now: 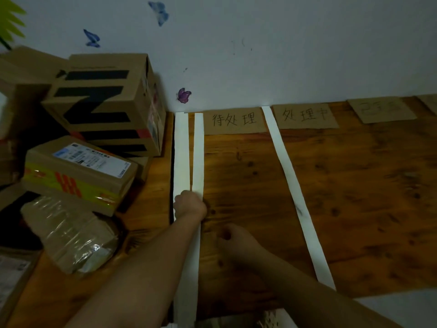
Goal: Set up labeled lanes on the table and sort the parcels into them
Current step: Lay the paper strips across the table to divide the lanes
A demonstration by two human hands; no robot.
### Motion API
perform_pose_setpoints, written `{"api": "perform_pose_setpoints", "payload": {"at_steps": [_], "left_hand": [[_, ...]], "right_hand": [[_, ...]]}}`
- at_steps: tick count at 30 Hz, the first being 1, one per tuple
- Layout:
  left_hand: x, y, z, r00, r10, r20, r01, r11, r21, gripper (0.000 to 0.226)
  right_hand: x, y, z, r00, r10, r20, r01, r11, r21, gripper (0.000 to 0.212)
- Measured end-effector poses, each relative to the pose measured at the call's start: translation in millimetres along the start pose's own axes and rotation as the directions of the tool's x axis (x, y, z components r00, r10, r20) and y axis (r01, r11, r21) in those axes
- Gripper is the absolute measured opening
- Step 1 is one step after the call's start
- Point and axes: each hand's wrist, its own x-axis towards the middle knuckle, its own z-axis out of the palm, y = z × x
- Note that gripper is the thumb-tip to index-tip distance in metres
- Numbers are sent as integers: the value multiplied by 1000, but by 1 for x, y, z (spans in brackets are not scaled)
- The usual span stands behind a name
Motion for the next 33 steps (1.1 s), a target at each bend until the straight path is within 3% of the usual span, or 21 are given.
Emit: {"api": "perform_pose_setpoints", "payload": {"at_steps": [5,12,15,17,21,23,27,31,33], "left_hand": [[-2,-8,3,993,111,-45,-106,989,100,37],[6,-5,2,998,-57,24,58,997,-51,33],[7,-4,-4,997,-55,58,58,997,-50,33],[7,-4,-11,990,-41,137,66,982,-179,32],[-3,-4,-37,946,-63,317,249,767,-592,5],[-10,-2,-48,941,-39,335,268,688,-675,9],[-31,6,-68,920,25,391,322,518,-792,4],[-41,22,-90,906,75,415,365,356,-861,8],[-44,38,-100,923,83,375,330,330,-884,20]], "right_hand": [[-1,8,-6,999,-44,-5,44,994,-104,56],[6,2,0,995,-91,51,93,995,-40,50],[7,2,-1,994,-103,34,104,995,-9,44],[6,-1,-2,991,-133,18,133,991,25,33],[1,-15,1,978,-205,28,198,967,163,25],[-1,-27,3,981,-193,-22,193,964,182,29],[-12,-44,-6,971,-187,-150,197,979,53,33],[-37,-45,-30,965,-195,-173,197,980,-4,34],[-51,-39,-44,959,-220,-179,213,975,-59,34]]}}
